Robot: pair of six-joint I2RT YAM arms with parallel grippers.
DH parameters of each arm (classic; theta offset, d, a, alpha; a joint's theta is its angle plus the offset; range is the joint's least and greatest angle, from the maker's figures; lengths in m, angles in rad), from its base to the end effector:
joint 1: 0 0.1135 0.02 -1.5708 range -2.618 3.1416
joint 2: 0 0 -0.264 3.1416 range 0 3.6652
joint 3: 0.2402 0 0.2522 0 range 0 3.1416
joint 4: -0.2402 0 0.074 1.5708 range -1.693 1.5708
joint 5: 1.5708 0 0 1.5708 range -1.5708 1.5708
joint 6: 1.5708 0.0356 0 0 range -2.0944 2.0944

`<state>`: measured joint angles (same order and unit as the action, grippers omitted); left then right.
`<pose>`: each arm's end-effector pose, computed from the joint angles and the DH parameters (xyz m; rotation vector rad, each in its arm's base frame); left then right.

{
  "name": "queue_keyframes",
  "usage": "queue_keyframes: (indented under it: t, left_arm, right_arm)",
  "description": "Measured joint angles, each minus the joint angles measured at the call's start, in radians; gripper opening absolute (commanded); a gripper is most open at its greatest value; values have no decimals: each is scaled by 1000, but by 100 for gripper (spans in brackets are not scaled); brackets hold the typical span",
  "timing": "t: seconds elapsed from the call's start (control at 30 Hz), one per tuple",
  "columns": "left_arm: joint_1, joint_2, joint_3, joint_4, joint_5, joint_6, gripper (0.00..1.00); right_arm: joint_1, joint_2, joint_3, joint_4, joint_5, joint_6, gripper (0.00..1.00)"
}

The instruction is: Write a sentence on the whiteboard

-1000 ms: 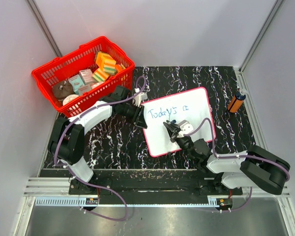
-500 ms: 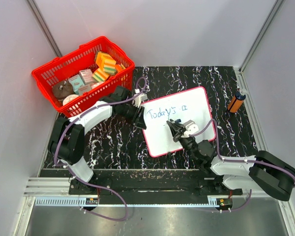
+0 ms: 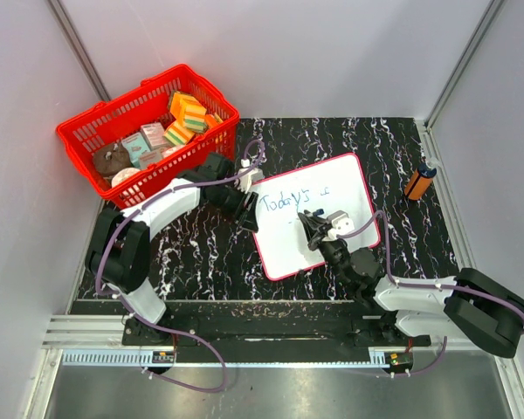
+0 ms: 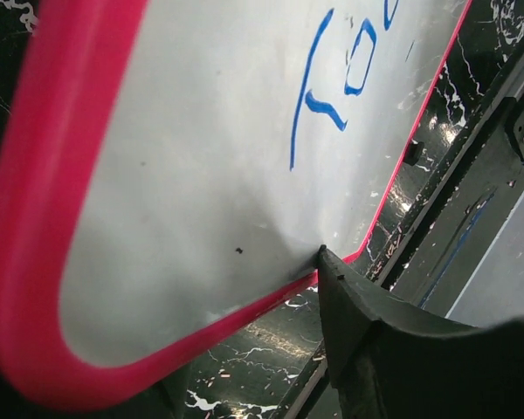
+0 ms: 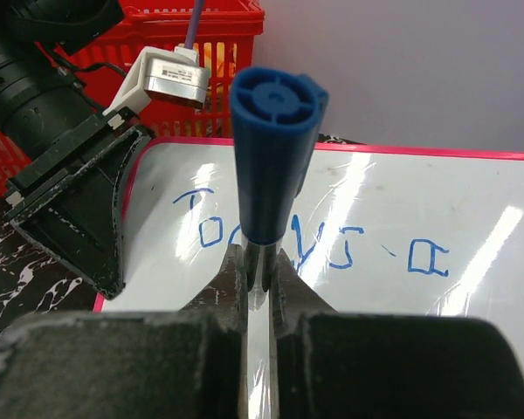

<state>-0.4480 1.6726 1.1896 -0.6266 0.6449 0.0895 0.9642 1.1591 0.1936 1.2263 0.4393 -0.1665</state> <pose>0.2947 -0.1654 0.2238 0.9008 2.4907 -0.9786 0.1297 0.1604 0.2155 -0.3750 1.2922 0.3874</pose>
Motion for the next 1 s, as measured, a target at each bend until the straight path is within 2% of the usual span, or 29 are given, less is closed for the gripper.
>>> queue_keyframes:
  t: [0.17,0.6,0.83,1.0]
  left_arm:
    - [-4,-1,0,-21,-30,36,66]
    - [-14,-69,0,-21,-93,71,74]
    - [-15,-97,0,-20,-122,70,84]
    - [-15,-175,-5,-22,-168,58,91]
  right_arm:
    - [0,-15,10,-5,14,5,0]
    - [0,-48,10,-27,20,6,0]
    - [0,-72,10,-40,23,6,0]
    - [0,-95,16,-63,23,6,0]
